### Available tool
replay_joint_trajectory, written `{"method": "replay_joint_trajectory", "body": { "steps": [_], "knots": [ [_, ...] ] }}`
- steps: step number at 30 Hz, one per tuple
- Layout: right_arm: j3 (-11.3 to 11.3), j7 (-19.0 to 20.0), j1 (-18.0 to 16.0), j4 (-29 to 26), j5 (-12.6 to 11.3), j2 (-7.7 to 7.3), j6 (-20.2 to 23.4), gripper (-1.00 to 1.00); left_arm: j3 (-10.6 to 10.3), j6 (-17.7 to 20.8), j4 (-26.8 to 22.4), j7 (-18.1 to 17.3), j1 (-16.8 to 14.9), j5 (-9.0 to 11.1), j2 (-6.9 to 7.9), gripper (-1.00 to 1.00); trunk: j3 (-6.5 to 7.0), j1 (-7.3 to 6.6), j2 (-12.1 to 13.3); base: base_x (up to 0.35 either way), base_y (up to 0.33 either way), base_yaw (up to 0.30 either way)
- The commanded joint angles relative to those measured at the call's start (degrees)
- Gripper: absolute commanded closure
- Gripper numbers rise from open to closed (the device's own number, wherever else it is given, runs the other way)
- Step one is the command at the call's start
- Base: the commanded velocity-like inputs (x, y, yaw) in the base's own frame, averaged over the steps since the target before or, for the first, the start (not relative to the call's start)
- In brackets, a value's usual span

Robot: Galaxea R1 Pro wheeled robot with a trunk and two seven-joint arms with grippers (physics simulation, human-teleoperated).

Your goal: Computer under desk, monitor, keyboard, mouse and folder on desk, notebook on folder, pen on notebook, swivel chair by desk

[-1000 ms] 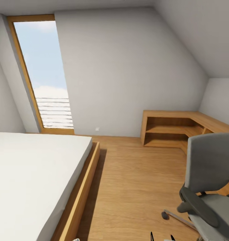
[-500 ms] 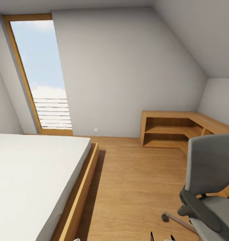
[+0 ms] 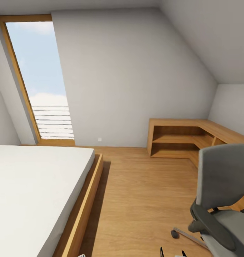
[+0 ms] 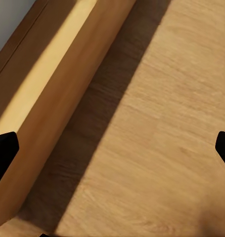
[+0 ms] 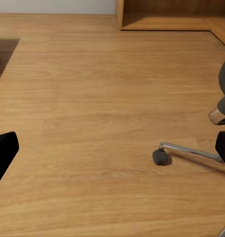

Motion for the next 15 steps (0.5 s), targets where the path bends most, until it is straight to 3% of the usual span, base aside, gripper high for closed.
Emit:
{"method": "replay_joint_trajectory", "body": {
  "steps": [1, 15],
  "knots": [
    [0.49, -0.18, -0.05, 0.03, -0.45, 0.01, -0.16, -1.00, -0.48, -0.17, -0.08, 0.39, -0.04, 0.27, 0.02, -1.00, -0.06, 0.01, -0.03, 0.210, 0.001, 0.000],
    [0.52, -0.19, -0.05, 0.03, -0.45, 0.04, -0.16, -1.00, -0.55, -0.18, -0.08, 0.27, -0.04, 0.27, 0.02, -1.00, -0.06, 0.01, -0.03, 0.114, 0.000, 0.000]
  ]
}}
